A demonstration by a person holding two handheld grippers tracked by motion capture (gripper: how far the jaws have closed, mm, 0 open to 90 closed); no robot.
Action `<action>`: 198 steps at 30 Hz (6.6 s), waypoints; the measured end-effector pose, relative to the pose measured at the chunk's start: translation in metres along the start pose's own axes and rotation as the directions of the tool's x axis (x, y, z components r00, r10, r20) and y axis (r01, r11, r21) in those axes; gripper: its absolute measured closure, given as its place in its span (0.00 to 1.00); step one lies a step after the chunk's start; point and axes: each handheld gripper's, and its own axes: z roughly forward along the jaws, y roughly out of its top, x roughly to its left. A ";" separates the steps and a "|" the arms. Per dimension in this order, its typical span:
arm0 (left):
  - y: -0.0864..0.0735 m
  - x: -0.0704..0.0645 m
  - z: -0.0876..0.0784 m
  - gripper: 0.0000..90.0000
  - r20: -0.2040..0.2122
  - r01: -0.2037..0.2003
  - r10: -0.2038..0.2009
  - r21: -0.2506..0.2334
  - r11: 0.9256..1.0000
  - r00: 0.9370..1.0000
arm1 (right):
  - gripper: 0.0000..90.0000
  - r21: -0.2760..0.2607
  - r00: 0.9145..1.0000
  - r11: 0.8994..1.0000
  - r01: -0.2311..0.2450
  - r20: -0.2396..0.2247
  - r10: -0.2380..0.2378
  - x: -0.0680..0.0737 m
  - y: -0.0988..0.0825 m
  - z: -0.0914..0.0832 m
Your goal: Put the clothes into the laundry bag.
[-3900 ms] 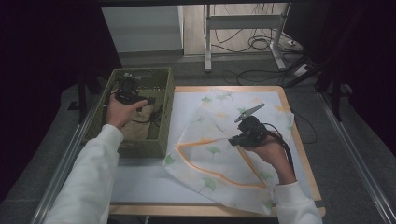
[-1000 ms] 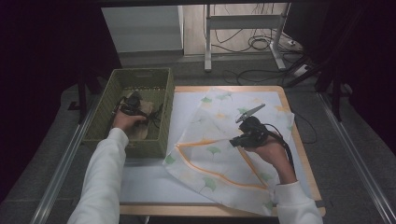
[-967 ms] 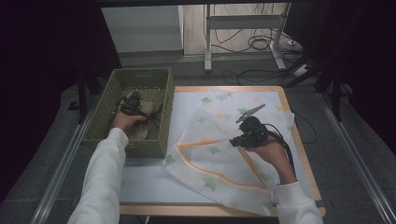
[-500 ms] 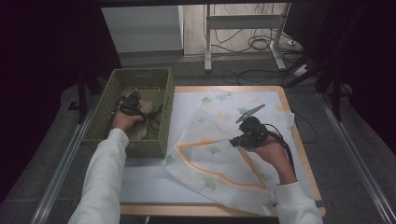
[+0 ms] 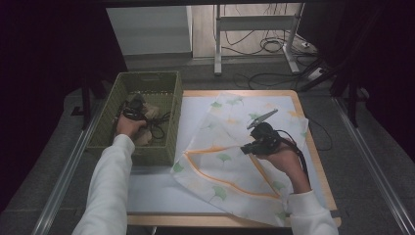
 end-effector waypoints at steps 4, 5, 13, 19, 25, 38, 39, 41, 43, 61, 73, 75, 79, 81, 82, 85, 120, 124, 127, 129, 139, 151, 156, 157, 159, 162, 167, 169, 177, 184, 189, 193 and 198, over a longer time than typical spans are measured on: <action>0.000 0.000 -0.001 0.83 -0.005 0.008 -0.008 0.006 1.000 1.000 | 0.96 -0.002 1.000 1.000 -0.001 0.000 0.001 0.000 0.000 0.000; 0.000 0.001 -0.002 0.83 -0.002 0.011 -0.011 0.002 1.000 1.000 | 0.96 -0.001 1.000 1.000 -0.001 0.000 0.001 0.000 0.000 0.000; -0.004 0.009 -0.019 0.85 0.022 0.029 -0.027 -0.072 0.997 0.999 | 0.96 -0.013 1.000 1.000 -0.004 0.000 0.004 -0.001 0.000 -0.003; -0.010 0.013 -0.035 0.86 0.021 0.020 -0.017 -0.146 0.989 1.000 | 0.96 -0.015 1.000 1.000 -0.003 0.003 0.003 -0.001 0.000 -0.003; -0.014 0.017 -0.049 0.86 0.066 0.040 -0.026 -0.223 0.974 0.997 | 0.96 -0.017 1.000 1.000 -0.005 0.003 0.005 -0.001 0.000 -0.003; -0.022 0.021 -0.073 0.86 0.120 0.070 -0.030 -0.348 0.935 0.992 | 0.96 -0.007 1.000 1.000 -0.005 -0.002 0.005 -0.002 0.000 -0.001; -0.023 0.021 -0.075 0.86 0.126 0.074 -0.031 -0.356 0.932 0.992 | 0.96 -0.006 1.000 1.000 -0.005 -0.002 0.005 -0.002 0.000 -0.001; -0.024 0.020 -0.081 0.86 0.146 0.077 -0.024 -0.370 0.926 0.989 | 0.96 -0.006 1.000 1.000 -0.004 -0.002 0.004 -0.002 0.000 -0.001; -0.024 0.020 -0.083 0.86 0.151 0.079 -0.023 -0.377 0.923 0.988 | 0.96 -0.005 1.000 1.000 -0.003 -0.001 0.003 -0.002 0.000 -0.001; -0.032 0.015 -0.115 0.86 0.192 0.063 0.037 -0.490 0.869 0.981 | 0.96 -0.012 1.000 1.000 -0.004 0.004 0.004 -0.001 0.000 -0.001; -0.043 0.014 -0.132 0.86 0.227 0.069 0.072 -0.557 0.827 0.971 | 0.96 -0.007 1.000 1.000 -0.005 0.003 0.005 -0.001 0.000 0.000; -0.045 0.014 -0.136 0.86 0.242 0.083 0.070 -0.570 0.817 0.968 | 0.96 -0.008 1.000 1.000 -0.005 0.004 0.005 -0.001 0.000 -0.001; -0.047 0.014 -0.146 0.86 0.250 0.093 0.073 -0.592 0.800 0.965 | 0.96 -0.010 1.000 1.000 -0.007 0.003 0.007 -0.001 0.000 -0.001; -0.050 0.014 -0.152 0.86 0.258 0.095 0.083 -0.607 0.789 0.963 | 0.96 -0.010 1.000 1.000 -0.006 0.003 0.006 -0.001 0.000 -0.001; -0.050 0.014 -0.152 0.86 0.258 0.095 0.083 -0.607 0.789 0.963 | 0.96 -0.011 1.000 1.000 -0.006 0.003 0.006 -0.001 0.000 -0.001; -0.053 0.014 -0.158 0.86 0.269 0.100 0.091 -0.619 0.779 0.959 | 0.96 -0.012 1.000 1.000 -0.007 0.003 0.007 -0.001 0.000 -0.002; -0.075 0.001 -0.195 0.86 0.305 0.093 0.186 -0.709 0.699 0.934 | 0.96 -0.010 1.000 1.000 -0.011 0.007 0.011 -0.001 -0.001 -0.002; -0.077 0.000 -0.199 0.86 0.300 0.088 0.197 -0.722 0.686 0.933 | 0.96 -0.010 1.000 1.000 -0.010 0.007 0.011 -0.002 -0.001 -0.002; -0.078 -0.002 -0.201 0.86 0.297 0.086 0.203 -0.733 0.675 0.933 | 0.96 -0.009 1.000 1.000 -0.010 0.006 0.010 -0.002 -0.001 -0.002; -0.081 -0.005 -0.204 0.86 0.284 0.077 0.215 -0.752 0.655 0.934 | 0.96 -0.008 1.000 1.000 -0.009 0.004 0.009 -0.002 -0.001 -0.002; -0.089 -0.013 -0.215 0.86 0.282 0.071 0.251 -0.783 0.617 0.926 | 0.96 -0.008 1.000 1.000 -0.009 0.005 0.009 -0.002 -0.001 -0.002; -0.101 -0.022 -0.226 0.86 0.295 0.066 0.302 -0.805 0.590 0.906 | 0.96 -0.007 1.000 1.000 -0.010 0.006 0.010 -0.002 -0.001 -0.002; -0.105 -0.027 -0.228 0.86 0.302 0.060 0.323 -0.806 0.589 0.897 | 0.96 -0.012 1.000 1.000 -0.007 0.010 0.007 -0.001 -0.001 -0.003; -0.105 -0.027 -0.228 0.86 0.302 0.060 0.323 -0.806 0.589 0.897 | 0.96 -0.012 1.000 1.000 -0.007 0.009 0.007 -0.001 -0.001 -0.003; -0.107 -0.029 -0.230 0.86 0.303 0.056 0.333 -0.810 0.584 0.893 | 0.96 -0.010 1.000 1.000 -0.008 0.009 0.009 -0.001 -0.001 -0.003; -0.109 -0.033 -0.233 0.86 0.300 0.048 0.347 -0.814 0.579 0.889 | 0.96 -0.010 1.000 1.000 -0.009 0.010 0.009 -0.002 -0.001 -0.003; -0.110 -0.040 -0.235 0.86 0.277 0.019 0.364 -0.818 0.575 0.889 | 0.96 -0.010 1.000 1.000 -0.008 0.009 0.009 -0.002 -0.001 -0.002; -0.110 -0.041 -0.235 0.86 0.275 0.016 0.369 -0.819 0.573 0.888 | 0.96 -0.010 1.000 1.000 -0.008 0.009 0.008 -0.002 -0.001 -0.003; -0.115 -0.043 -0.234 0.86 0.290 0.021 0.383 -0.820 0.572 0.877 | 0.96 -0.011 1.000 1.000 -0.009 0.011 0.009 -0.002 -0.001 -0.003; -0.121 -0.048 -0.236 0.86 0.310 0.025 0.409 -0.822 0.569 0.858 | 0.96 -0.009 1.000 1.000 -0.006 0.011 0.006 -0.001 -0.001 -0.003; -0.124 -0.052 -0.237 0.86 0.312 0.020 0.425 -0.824 0.566 0.850 | 0.96 -0.010 1.000 1.000 -0.008 0.012 0.008 -0.001 -0.001 -0.003; -0.126 -0.055 -0.237 0.86 0.315 0.017 0.435 -0.826 0.564 0.844 | 0.96 -0.011 1.000 1.000 -0.009 0.012 0.009 -0.001 -0.001 -0.003; -0.131 -0.058 -0.237 0.86 0.328 0.022 0.454 -0.829 0.559 0.829 | 0.96 -0.013 1.000 1.000 -0.007 0.013 0.007 -0.001 -0.001 -0.004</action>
